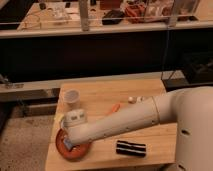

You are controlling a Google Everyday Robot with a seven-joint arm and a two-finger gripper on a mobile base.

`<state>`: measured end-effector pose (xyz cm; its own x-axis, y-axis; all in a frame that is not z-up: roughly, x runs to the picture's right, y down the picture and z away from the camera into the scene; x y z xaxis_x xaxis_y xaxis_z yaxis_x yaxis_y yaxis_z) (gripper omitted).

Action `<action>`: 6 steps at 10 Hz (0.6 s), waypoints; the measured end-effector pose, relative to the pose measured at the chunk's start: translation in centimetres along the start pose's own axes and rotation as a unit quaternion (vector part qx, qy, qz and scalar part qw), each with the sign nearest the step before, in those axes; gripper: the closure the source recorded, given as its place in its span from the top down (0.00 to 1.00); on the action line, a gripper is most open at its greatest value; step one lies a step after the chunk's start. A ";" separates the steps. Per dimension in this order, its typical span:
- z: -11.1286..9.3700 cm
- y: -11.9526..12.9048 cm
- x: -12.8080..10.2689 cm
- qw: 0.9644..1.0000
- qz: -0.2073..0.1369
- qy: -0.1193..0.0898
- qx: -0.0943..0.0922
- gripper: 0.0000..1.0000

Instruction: Place the white sponge in the ceramic bowl

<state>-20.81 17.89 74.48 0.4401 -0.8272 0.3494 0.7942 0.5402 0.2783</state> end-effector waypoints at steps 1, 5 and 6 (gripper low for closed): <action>0.0 0.0 0.0 1.000 0.000 0.000 0.000 0.72; 0.0 0.0 0.0 1.000 0.000 0.000 0.000 0.72; 0.0 0.0 0.0 1.000 0.000 0.000 0.000 0.72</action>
<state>-20.81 17.89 74.48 0.4401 -0.8272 0.3494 0.7942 0.5402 0.2784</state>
